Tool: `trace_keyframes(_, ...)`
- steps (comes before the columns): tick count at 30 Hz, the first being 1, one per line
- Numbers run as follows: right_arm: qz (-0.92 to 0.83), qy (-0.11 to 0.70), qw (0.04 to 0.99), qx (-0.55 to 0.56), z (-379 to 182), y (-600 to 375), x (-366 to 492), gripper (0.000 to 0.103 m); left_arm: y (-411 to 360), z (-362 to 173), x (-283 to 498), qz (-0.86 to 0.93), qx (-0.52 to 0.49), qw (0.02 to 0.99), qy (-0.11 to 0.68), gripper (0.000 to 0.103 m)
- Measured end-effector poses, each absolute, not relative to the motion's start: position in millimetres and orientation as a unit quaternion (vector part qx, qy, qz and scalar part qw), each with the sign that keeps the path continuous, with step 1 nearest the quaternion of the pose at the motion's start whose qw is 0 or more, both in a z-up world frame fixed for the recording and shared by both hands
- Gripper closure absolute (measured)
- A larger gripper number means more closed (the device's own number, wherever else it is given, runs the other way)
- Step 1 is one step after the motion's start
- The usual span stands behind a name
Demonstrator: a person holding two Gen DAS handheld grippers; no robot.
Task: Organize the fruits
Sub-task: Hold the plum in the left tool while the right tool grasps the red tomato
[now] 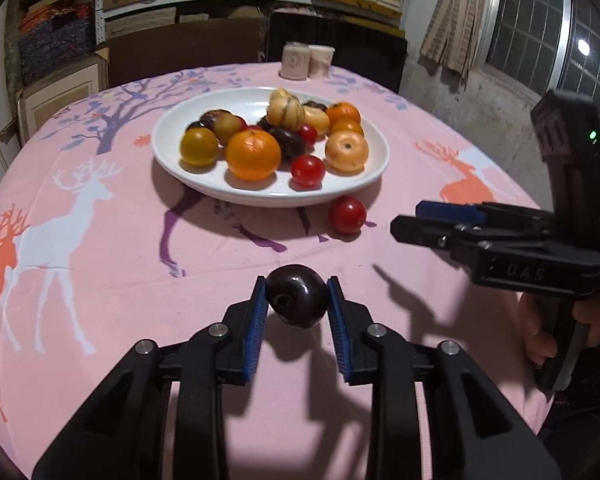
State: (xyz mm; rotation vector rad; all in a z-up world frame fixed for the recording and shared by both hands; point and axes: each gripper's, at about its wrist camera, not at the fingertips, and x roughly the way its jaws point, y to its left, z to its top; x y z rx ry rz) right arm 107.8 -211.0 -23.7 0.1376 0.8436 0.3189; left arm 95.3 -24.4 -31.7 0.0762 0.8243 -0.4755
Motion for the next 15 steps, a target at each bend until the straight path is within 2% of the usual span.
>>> trace_keyframes(11,0.132,0.429,0.892,-0.047,-27.3,-154.8,137.3,0.049,-7.6,-30.7,96.5,-0.201,0.012,0.897,0.392,0.074)
trace_keyframes(15,0.137,0.429,0.891,-0.054,-27.5,-147.6,138.6,0.049,-6.0,-31.1,96.7,-0.202,0.01,0.897,0.392,0.074)
